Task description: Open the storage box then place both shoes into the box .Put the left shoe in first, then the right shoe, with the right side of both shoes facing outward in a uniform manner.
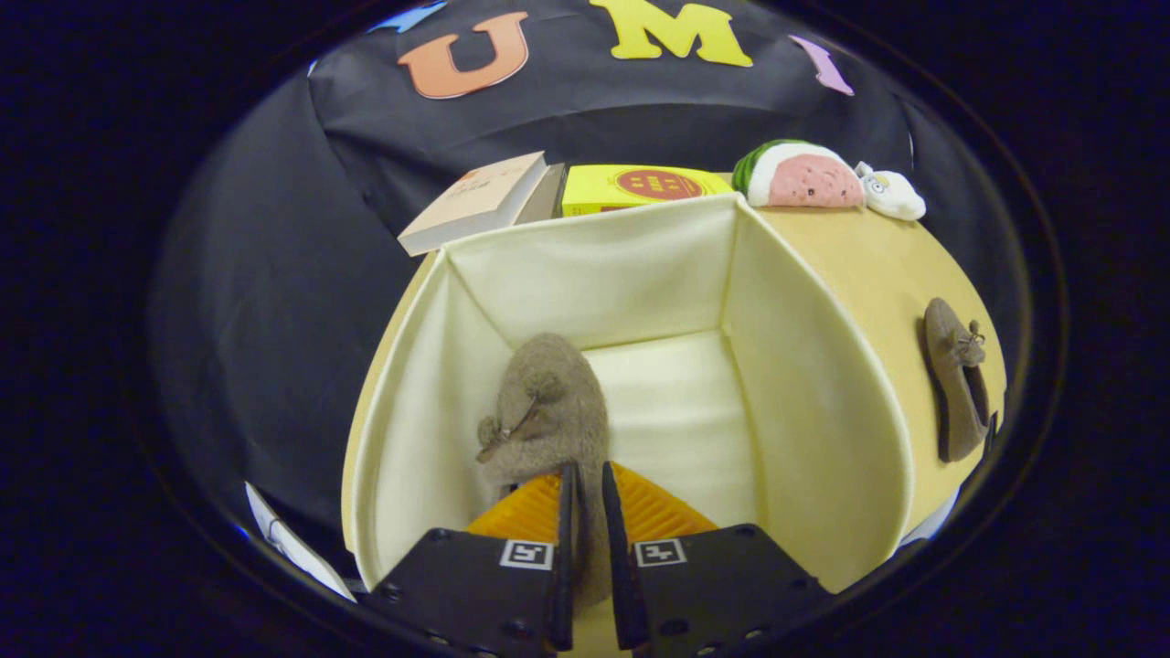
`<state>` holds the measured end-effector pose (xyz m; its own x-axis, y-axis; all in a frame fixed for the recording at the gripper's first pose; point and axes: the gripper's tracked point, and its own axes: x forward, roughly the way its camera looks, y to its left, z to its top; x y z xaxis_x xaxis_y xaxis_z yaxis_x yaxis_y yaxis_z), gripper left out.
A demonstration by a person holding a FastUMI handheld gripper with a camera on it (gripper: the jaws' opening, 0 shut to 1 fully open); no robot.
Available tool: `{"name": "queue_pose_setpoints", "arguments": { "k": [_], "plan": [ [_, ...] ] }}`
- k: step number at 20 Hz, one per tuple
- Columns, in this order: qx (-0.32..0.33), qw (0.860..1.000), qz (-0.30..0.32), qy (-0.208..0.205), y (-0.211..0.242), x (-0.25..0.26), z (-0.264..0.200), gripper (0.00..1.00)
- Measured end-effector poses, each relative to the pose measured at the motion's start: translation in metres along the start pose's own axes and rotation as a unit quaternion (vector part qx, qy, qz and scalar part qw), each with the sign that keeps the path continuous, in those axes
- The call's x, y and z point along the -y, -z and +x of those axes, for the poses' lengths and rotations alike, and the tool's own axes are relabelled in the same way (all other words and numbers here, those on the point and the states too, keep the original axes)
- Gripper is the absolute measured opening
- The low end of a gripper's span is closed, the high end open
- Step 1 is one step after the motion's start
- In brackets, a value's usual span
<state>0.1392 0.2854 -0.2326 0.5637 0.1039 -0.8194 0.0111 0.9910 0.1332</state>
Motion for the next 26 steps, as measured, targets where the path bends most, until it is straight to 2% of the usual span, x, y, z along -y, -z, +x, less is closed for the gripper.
{"name": "queue_pose_setpoints", "arguments": {
  "k": [2, 9, 12, 16, 22, 26],
  "plan": [
    [0.022, 1.0, -0.008, -0.013, -0.012, 0.004, -0.019, 0.41],
    [0.14, 0.988, -0.057, -0.012, -0.059, 0.057, -0.113, 0.94],
    [0.177, 0.982, -0.07, 0.002, -0.062, 0.093, -0.145, 0.96],
    [0.192, 0.979, -0.061, 0.032, -0.063, 0.161, -0.163, 0.96],
    [0.176, 0.98, -0.041, 0.084, -0.054, 0.264, -0.151, 0.96],
    [0.16, 0.977, -0.023, 0.137, -0.05, 0.343, -0.136, 0.96]
  ]
}}
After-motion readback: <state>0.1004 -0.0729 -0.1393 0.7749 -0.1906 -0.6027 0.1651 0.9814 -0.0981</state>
